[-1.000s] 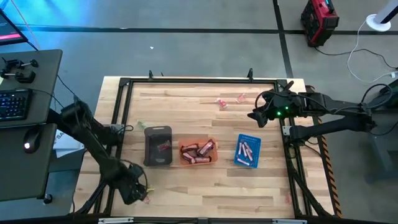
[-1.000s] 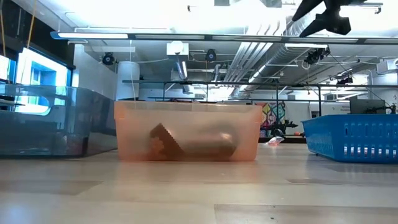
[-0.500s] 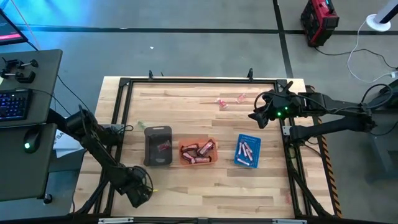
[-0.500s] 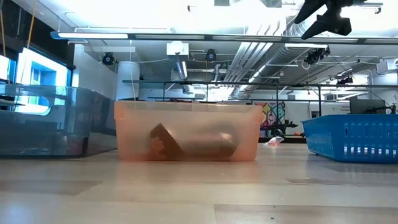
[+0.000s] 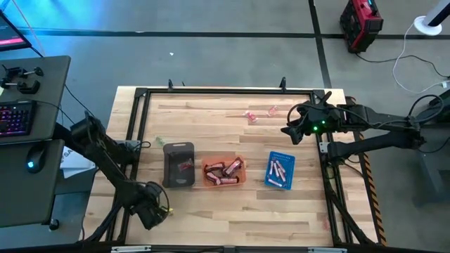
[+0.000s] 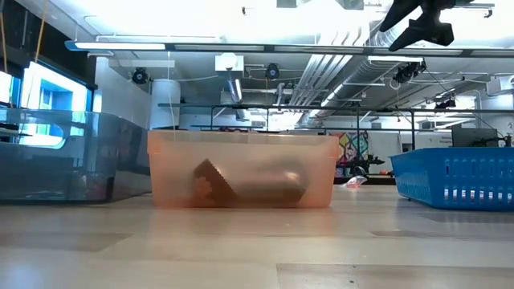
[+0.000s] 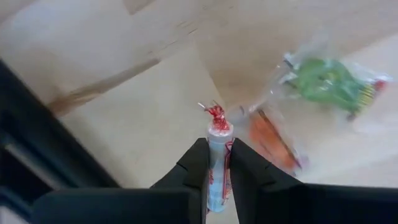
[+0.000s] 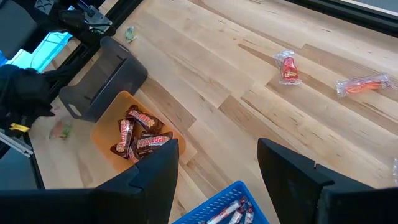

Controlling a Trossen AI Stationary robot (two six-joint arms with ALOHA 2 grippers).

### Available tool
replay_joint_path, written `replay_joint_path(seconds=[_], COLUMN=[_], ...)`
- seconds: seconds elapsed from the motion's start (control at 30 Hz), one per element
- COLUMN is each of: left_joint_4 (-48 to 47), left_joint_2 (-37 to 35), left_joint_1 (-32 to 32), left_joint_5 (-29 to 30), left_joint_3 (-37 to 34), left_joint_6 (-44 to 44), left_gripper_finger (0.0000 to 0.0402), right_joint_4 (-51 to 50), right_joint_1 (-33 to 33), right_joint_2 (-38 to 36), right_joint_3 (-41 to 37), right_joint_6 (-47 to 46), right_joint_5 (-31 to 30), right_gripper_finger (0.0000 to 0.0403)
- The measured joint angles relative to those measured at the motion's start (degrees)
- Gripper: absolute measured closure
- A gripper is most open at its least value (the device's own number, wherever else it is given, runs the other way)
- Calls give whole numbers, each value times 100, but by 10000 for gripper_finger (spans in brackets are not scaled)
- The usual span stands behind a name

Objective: Sort candy by brand, put in halloween buckets
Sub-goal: Put the white candy stick into the blue bin

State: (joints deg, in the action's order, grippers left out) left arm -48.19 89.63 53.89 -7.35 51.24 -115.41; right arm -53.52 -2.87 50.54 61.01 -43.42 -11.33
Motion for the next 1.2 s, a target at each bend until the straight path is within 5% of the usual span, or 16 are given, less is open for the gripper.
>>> replay_joint_path(seconds=[0.13,0.27,0.4,0.6,0.8,0.93,1.2], left_joint_4=[-94,316,1442,3704,6838,8175,8241], left_joint_2=[-620,-1290,-1578,-1186,-17,996,2729], left_joint_1=[-13,-251,-1122,-2884,-4266,-4761,-4931], left_joint_5=[265,1917,2983,2604,1785,1060,118], left_joint_3=[2,55,57,57,66,259,1923], left_joint_6=[2,171,1660,4719,7265,7694,8288], left_gripper_finger=[388,393,392,392,392,392,392], right_joint_4=[6,100,393,661,965,1006,1485], right_joint_1=[0,0,1,0,0,0,0], right_joint_2=[5,5,16,69,283,471,549], right_joint_3=[0,0,0,0,0,0,0], right_joint_6=[-1,-13,-241,-310,-306,-274,-265], right_joint_5=[2,-50,-359,-479,-521,-523,-523], right_gripper_finger=[192,192,192,192,192,192,192])
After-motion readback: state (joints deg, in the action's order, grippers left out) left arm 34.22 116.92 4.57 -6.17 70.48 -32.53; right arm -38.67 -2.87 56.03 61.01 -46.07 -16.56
